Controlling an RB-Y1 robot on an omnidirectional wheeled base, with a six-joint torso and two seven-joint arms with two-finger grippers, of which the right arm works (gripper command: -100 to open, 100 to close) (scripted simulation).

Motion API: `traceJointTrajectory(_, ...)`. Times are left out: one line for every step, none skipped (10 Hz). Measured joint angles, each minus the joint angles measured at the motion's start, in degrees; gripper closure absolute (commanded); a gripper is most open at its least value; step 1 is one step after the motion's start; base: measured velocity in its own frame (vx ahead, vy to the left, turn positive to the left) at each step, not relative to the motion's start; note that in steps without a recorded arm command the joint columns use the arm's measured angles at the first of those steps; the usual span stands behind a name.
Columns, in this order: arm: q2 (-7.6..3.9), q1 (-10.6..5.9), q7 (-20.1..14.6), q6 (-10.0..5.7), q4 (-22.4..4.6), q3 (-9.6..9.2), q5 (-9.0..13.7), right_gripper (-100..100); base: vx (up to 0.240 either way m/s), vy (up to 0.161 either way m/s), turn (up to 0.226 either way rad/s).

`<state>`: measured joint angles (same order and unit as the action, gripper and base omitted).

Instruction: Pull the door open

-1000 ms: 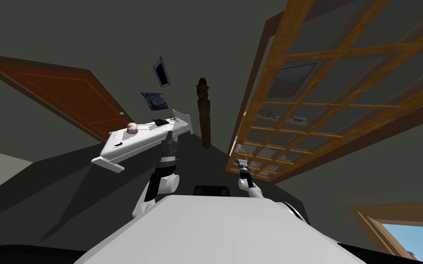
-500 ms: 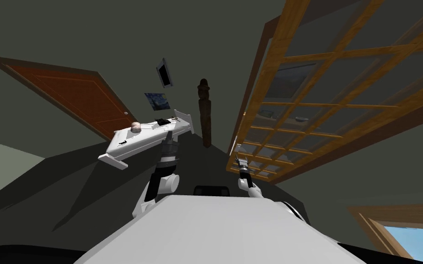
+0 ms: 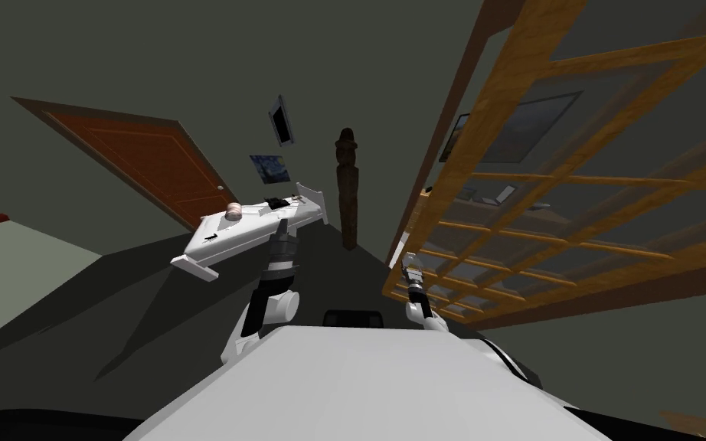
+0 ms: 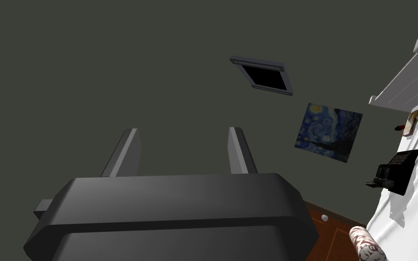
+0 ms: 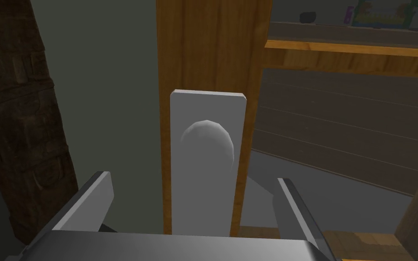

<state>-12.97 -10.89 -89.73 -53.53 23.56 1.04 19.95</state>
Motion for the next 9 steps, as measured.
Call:
traceJointTrajectory(-0.49,0.66,-0.6,-0.1,0.6,0.14,0.1,-100,0.165,-0.03,0.061)
traceJointTrajectory(-1.04,1.63,-0.9,0.03,1.4,0.29,0.3,-100,0.081,-0.018,0.017)
traceJointTrajectory(-1.11,1.7,-1.0,0.03,1.5,0.31,0.3,100,-0.012,0.003,-0.014)
traceJointTrajectory(-1.08,1.63,-1.0,0.03,1.5,0.31,0.3,100,-0.032,-0.003,-0.025)
traceJointTrajectory(-1.22,1.64,-0.9,0.06,1.4,0.39,0.3,100,-0.027,0.002,0.017)
traceJointTrajectory(-1.16,1.67,-0.9,0.12,1.4,0.35,0.3,100,-0.015,0.002,0.003)
traceJointTrajectory(-1.12,1.71,-0.9,0.18,1.3,0.33,0.3,100,0.0,0.0,0.0)
traceJointTrajectory(-1.1,1.74,-0.9,0.21,1.3,0.32,0.3,100,0.0,0.0,0.0)
traceJointTrajectory(-1.1,1.75,-0.9,0.2,1.3,0.32,0.3,100,-0.139,-0.02,0.112)
